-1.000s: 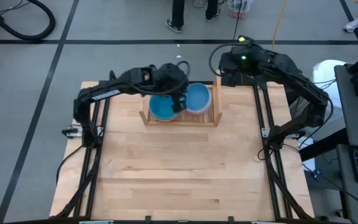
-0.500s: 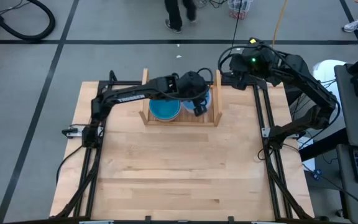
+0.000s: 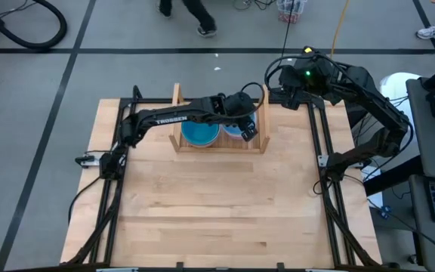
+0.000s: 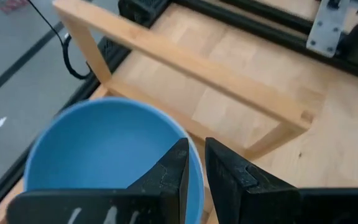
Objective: Place and stack bowls onto a shelf
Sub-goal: Return to Home Position
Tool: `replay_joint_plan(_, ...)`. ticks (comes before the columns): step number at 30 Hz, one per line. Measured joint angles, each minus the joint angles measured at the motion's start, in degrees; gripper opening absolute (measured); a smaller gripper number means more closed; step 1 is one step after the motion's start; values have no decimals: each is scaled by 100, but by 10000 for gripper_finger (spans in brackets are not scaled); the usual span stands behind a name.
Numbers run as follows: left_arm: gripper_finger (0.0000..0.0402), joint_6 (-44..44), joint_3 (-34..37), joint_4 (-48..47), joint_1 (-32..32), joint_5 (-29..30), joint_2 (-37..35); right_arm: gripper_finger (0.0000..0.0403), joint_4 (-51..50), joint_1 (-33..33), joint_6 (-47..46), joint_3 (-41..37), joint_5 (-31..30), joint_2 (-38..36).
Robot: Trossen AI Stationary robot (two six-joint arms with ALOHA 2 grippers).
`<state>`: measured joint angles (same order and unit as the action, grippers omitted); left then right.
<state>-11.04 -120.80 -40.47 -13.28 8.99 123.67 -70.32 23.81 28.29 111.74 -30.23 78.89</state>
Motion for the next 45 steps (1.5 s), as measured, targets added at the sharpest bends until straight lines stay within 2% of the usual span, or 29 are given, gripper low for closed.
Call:
replay_joint_plan(7, 58, -27, 12, -6, -63, -484, 110, 116, -1, -2, -50, 0, -2, 0)
replay_joint_plan(45, 58, 38, 25, 286, -181, -710, 843, 116, 0, -2, -20, 0, -3, 0)
